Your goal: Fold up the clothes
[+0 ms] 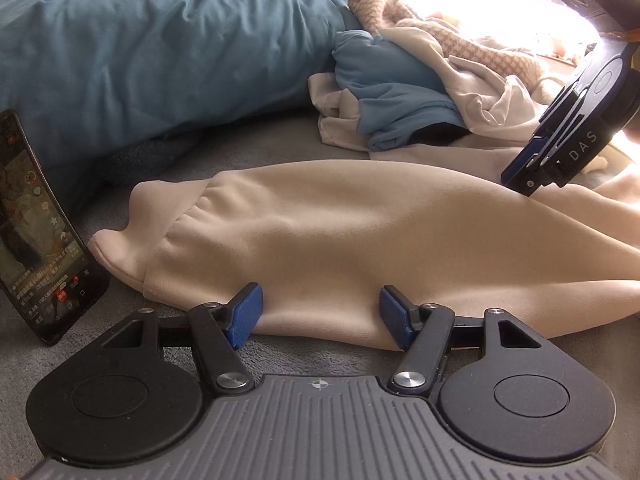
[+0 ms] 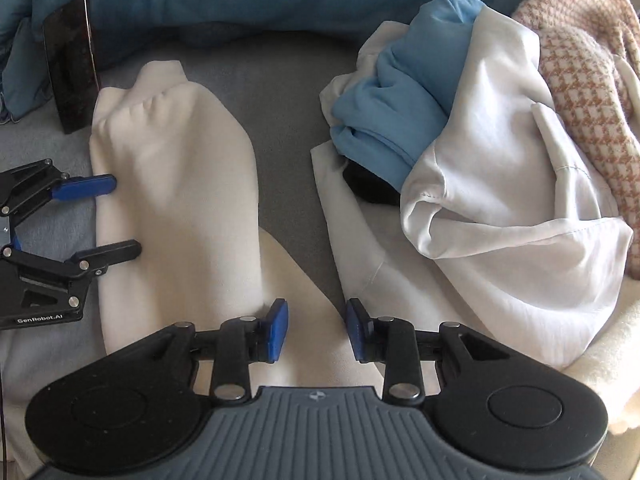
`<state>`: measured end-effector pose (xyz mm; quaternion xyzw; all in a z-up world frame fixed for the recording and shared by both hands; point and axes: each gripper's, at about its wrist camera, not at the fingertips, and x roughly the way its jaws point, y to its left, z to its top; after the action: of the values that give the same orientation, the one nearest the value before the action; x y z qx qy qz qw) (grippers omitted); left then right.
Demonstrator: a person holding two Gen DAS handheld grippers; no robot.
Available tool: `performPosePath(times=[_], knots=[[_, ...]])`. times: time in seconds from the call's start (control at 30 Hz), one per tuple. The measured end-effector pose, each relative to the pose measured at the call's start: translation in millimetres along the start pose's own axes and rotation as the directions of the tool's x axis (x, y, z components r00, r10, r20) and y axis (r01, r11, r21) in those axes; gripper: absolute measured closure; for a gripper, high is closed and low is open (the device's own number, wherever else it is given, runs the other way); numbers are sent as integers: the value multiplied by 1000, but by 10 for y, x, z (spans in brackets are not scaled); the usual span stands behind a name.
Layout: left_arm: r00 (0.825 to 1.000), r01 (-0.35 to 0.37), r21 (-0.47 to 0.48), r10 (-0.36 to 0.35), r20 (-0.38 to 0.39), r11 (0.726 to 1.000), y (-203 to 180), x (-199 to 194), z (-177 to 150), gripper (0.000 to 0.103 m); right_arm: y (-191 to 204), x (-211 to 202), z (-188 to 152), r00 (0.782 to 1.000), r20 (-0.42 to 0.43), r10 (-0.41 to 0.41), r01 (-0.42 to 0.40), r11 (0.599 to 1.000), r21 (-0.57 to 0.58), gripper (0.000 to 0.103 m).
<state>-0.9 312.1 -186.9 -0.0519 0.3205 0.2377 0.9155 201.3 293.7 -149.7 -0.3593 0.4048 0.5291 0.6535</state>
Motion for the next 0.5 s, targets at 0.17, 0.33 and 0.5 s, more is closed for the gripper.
performPosePath(times=[0.17, 0.33, 0.5], knots=[[1000, 4, 7, -4, 4, 1000, 7, -11, -16, 38, 0, 128, -6, 1000, -27, 7, -6, 999, 32, 56], [1000, 2, 5, -2, 11, 1000, 13, -18, -27, 38, 201, 45, -35, 999, -44, 4, -8, 997, -80, 98], [1000, -3, 8, 3, 13, 1000, 7, -22, -35, 38, 367, -213, -60, 983, 111, -146, 159, 980, -119, 99]])
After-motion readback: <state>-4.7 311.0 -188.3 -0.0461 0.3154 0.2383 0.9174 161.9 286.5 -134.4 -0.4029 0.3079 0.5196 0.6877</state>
